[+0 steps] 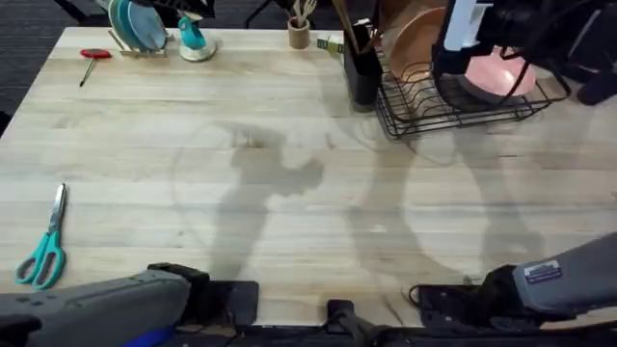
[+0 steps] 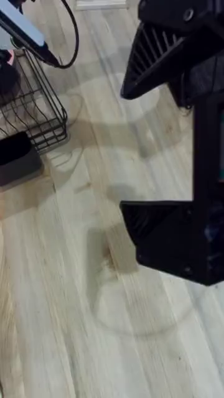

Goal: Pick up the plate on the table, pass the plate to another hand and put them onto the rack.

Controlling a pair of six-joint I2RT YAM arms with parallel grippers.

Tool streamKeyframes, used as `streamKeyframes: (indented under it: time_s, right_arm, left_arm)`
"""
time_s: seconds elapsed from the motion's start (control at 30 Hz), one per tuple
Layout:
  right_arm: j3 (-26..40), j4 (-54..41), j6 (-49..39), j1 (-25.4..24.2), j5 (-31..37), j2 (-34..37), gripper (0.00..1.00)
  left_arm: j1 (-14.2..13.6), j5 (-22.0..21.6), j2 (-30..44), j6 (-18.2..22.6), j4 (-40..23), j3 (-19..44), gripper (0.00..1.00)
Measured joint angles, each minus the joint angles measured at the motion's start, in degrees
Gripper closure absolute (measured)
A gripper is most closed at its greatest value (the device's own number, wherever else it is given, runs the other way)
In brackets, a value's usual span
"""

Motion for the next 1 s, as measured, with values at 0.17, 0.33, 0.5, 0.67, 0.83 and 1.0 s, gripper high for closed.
streamKeyframes:
  time_s: [0.17,0.33,0.5,0.67,0.83,1.0]
  right_arm:
    - [0.0,-0.5,6.1,0.0,0.0,-1.1,0.009]
    - [0.0,-4.4,14.6,0.0,0.0,-7.1,0.009]
    - [0.0,-10.6,22.9,0.0,0.0,-14.6,0.009]
    - [0.0,-18.6,36.0,0.0,0.0,-21.9,0.009]
    - [0.0,-29.1,49.2,0.0,0.0,-29.0,0.009]
    - [0.0,-38.5,60.1,0.0,0.0,-34.9,0.009]
  left_arm:
    - [0.0,0.0,0.0,0.0,0.0,0.0,0.007]
    - [0.0,0.0,0.0,0.0,0.0,0.0,0.007]
    - [0.0,-0.5,0.0,0.0,0.0,0.0,0.007]
    - [0.0,-3.8,0.0,0.0,0.0,0.0,0.006]
    - [0.0,-8.7,0.0,0.0,0.1,0.0,0.006]
    - [0.0,-14.0,0.0,0.0,0.3,0.0,0.006]
